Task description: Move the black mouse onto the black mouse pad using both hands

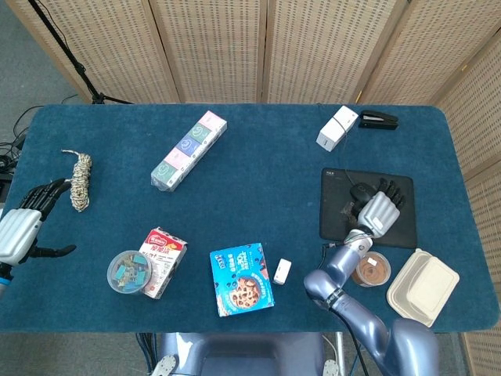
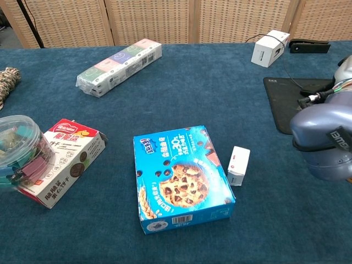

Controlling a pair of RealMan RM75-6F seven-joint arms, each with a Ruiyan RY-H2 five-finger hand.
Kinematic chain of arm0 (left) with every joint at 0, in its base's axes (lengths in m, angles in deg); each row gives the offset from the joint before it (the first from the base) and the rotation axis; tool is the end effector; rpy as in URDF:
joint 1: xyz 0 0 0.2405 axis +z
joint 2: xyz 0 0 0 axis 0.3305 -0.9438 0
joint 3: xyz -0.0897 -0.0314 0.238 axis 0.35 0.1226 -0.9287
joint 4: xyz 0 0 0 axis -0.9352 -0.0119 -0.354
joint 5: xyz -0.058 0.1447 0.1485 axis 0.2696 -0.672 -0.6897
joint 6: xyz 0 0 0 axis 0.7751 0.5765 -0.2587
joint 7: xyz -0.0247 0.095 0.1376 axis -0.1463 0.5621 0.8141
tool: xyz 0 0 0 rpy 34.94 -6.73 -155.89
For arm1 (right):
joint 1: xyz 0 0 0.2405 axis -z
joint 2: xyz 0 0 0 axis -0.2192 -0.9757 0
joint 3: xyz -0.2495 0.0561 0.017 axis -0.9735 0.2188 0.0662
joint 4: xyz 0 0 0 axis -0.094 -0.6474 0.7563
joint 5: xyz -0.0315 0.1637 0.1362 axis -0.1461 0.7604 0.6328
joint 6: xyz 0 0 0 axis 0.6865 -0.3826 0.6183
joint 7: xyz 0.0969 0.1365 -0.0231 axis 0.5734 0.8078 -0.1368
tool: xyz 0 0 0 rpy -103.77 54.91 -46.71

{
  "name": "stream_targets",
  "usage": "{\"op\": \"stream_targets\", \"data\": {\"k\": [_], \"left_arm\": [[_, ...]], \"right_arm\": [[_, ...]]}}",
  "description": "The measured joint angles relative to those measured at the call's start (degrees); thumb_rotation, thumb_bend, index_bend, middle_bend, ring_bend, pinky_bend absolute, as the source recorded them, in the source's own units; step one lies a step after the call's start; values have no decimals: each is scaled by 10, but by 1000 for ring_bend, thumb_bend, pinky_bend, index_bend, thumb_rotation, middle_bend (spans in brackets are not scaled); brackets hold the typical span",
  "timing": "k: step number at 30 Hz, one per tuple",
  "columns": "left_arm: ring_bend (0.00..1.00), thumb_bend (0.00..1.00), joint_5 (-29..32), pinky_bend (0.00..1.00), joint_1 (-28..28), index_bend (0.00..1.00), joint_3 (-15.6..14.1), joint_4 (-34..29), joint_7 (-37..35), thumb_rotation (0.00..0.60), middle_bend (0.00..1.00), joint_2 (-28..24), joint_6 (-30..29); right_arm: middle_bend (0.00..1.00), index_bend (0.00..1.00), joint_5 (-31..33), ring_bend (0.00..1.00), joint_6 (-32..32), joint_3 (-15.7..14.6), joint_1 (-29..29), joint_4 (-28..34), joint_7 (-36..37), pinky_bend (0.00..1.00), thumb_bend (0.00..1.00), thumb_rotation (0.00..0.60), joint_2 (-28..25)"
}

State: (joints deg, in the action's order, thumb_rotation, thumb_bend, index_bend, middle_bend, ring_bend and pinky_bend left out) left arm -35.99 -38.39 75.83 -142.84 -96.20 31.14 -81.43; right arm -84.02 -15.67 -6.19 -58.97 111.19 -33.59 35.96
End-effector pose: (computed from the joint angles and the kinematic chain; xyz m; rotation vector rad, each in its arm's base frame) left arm -0.2829 0.2809 0.1795 -1.5623 -1.1020 -1.0215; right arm -0.2373 -0.4094 -0.0261 0.6177 -1.1902 0.7005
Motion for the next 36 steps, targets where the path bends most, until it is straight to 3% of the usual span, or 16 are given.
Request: {"op": "stream_targets", "data": {"k": [7,11,15,20,23,27,31,36], "left_arm": [[0,23,1,0,0,0,0,0,1,600,0,1,-1],[0,23,-1,0,0,0,-1,-1,12,600,0,3,-1],[0,23,-2,0,1,0,-2,-5,27,600,0,7,-5],[0,23,0,0,4,0,-2,-9,48,600,0,14,-13],[0,23,1,0,6,0,-1,-11,66,600,0,21,-17],[0,23,-2,0,10,0,-2,-15,93,600,0,33,-30],[0,23,-3,0,16,0,-2,-19,123,600,0,48,-44],[0,23,8,0,33,0,-2,-31,155,600,0,69,-70]], "right_arm": [[41,118,-21,0,-29,-10,12,57,2,0,395,600,-13],[21,94,-37,0,-46,-19,25,120,-1,0,252,600,-33],[1,71,-54,0,-48,-36,54,236,-8,0,32,600,-80],[0,36,-74,0,-25,-64,104,397,-12,0,0,600,-176],[0,9,-97,0,5,-92,144,495,-7,0,0,600,-265],[0,0,-149,0,56,-140,189,554,16,0,0,600,-372],[0,0,-232,0,91,-194,227,574,56,0,0,600,-454],[0,0,-352,0,99,-265,278,559,148,0,0,600,-510]]}}
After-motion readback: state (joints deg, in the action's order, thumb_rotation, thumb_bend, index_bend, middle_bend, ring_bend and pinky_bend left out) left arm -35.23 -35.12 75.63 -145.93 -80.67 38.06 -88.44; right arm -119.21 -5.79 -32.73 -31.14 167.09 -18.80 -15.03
